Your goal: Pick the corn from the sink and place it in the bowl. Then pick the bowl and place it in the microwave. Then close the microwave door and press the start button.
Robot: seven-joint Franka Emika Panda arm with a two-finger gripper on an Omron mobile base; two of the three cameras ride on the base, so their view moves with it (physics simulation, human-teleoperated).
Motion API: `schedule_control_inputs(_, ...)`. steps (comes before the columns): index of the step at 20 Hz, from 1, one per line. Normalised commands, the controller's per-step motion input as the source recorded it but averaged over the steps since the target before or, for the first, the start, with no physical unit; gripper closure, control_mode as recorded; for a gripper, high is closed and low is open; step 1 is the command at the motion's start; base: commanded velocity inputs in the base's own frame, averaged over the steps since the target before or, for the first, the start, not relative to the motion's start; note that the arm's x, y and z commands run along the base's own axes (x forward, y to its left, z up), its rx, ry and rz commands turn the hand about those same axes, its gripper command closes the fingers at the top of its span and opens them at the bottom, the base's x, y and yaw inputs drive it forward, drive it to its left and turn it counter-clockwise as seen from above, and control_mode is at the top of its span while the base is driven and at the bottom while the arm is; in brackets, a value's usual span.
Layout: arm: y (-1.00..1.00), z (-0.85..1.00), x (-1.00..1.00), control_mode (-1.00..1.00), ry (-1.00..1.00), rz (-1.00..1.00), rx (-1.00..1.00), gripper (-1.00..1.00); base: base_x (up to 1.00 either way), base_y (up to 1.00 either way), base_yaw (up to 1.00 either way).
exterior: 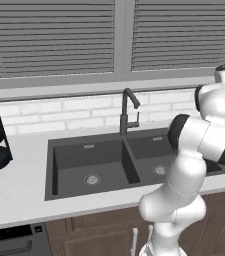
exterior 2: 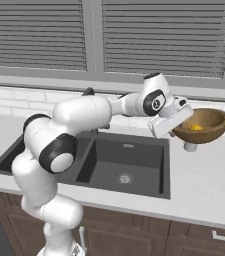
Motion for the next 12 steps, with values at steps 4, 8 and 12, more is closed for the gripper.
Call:
schedule_control_inputs(4, 0.47, 0.19, -0.41, -1.00, 0.00, 0.20, 0.10, 1.00, 0.00, 0.00, 0.00)
schedule_control_inputs(8, 0.62, 0.23, -0.46, -1.00, 0.00, 0.18, 0.06, 1.00, 0.00, 0.00, 0.00)
schedule_control_inputs(12, 0.67, 0.17, -0.46, -1.00, -0.03, 0.15, 0.08, 1.00, 0.00, 0.00, 0.00)
